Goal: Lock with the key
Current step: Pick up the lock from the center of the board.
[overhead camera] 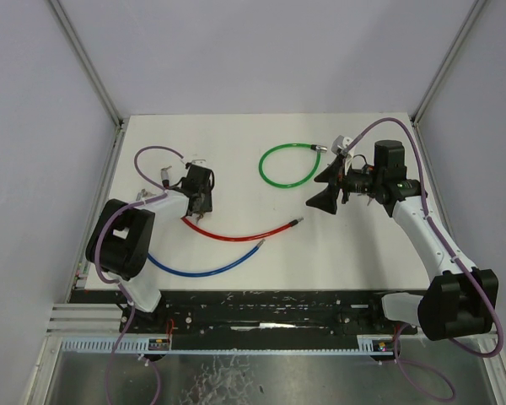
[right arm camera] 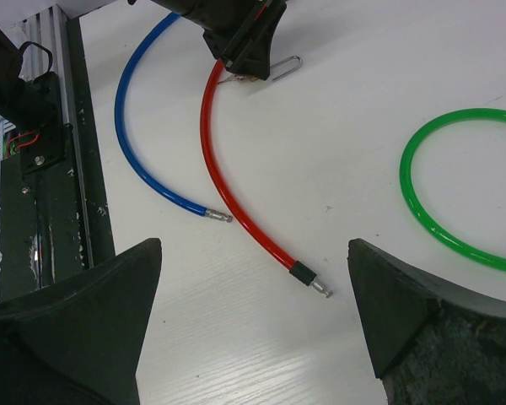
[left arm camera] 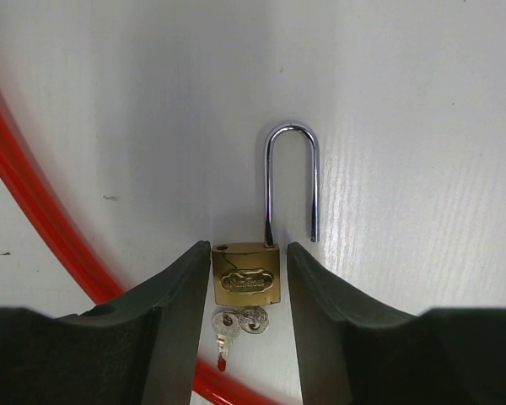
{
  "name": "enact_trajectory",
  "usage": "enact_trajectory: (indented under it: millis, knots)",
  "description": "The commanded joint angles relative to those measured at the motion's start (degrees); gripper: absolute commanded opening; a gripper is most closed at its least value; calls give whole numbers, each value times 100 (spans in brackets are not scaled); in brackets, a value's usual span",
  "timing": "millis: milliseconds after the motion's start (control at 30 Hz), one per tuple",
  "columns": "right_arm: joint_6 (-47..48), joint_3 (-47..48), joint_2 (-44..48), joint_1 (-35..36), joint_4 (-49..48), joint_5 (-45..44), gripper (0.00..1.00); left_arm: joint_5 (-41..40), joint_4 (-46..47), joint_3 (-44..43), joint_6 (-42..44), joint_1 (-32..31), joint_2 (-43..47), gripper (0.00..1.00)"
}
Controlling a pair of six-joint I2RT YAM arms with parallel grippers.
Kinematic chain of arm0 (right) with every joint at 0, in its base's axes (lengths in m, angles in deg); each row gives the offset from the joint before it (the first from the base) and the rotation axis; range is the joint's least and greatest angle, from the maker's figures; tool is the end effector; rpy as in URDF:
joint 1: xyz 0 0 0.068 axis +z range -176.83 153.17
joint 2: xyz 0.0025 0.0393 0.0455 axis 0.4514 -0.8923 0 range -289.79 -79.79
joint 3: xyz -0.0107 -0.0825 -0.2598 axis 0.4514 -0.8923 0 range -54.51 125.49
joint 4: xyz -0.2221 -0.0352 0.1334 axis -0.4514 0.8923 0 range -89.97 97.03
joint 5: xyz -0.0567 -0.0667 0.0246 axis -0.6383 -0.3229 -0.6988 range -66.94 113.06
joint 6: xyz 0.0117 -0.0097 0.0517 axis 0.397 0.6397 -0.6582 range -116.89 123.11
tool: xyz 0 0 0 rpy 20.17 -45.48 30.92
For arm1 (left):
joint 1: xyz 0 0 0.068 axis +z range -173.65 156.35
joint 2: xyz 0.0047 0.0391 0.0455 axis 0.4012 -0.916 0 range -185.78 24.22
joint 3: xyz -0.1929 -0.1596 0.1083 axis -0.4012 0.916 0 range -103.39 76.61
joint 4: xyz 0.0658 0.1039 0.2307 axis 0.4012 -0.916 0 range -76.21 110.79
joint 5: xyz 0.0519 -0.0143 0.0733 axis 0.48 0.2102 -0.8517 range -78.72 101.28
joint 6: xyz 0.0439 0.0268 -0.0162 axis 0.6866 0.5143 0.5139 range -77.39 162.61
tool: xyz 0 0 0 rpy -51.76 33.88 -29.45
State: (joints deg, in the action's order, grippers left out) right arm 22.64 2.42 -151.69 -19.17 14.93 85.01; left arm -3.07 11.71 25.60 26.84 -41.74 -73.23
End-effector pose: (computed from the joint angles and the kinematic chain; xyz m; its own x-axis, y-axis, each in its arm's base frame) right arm 0.2622 0.0671 0.3140 -0.1907 -0.1842 -0.9642 -0.9389 0.3208 0.1244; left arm 0.3145 -0.0935 0.1496 -0.7996 -0.0158 -0.6003 -0.0519 0.9977 0.0428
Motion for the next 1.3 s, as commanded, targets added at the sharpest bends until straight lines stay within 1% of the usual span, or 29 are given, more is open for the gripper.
enact_trajectory:
  millis: [0, 200, 367, 533, 633, 733, 900, 1033, 1167, 1267]
  knots:
    - [73, 29, 44, 16, -30, -17, 97, 183, -230, -65, 4, 96, -159, 43]
    - [76, 45, 44, 14, -22, -17, 97, 231, -319, -69, -31, 103, -180, 42]
    - [62, 43, 42, 16, -27, -16, 97, 358, -391, -49, -54, 94, -144, 38]
    - [67, 52, 43, 16, -29, -5, 97, 383, -384, -25, -58, 94, -83, 35]
    - [67, 47, 44, 16, -30, -8, 97, 437, -367, -29, -41, 100, -64, 29]
    - [74, 39, 44, 16, -31, -8, 97, 562, -298, -11, -3, 101, 26, 18]
    - [121, 34, 31, 16, -2, 17, 97, 1280, 48, 159, 43, 97, 431, 7]
    - [177, 19, 19, 16, 5, 10, 97, 2101, 451, 303, 48, 86, 776, 3]
    - [218, -17, -30, 16, 5, 43, 97, 3059, 876, 390, 58, 11, 898, 0]
    - [239, -82, -114, 16, -59, 92, 96, 3796, 1215, 430, -1, -72, 889, 0]
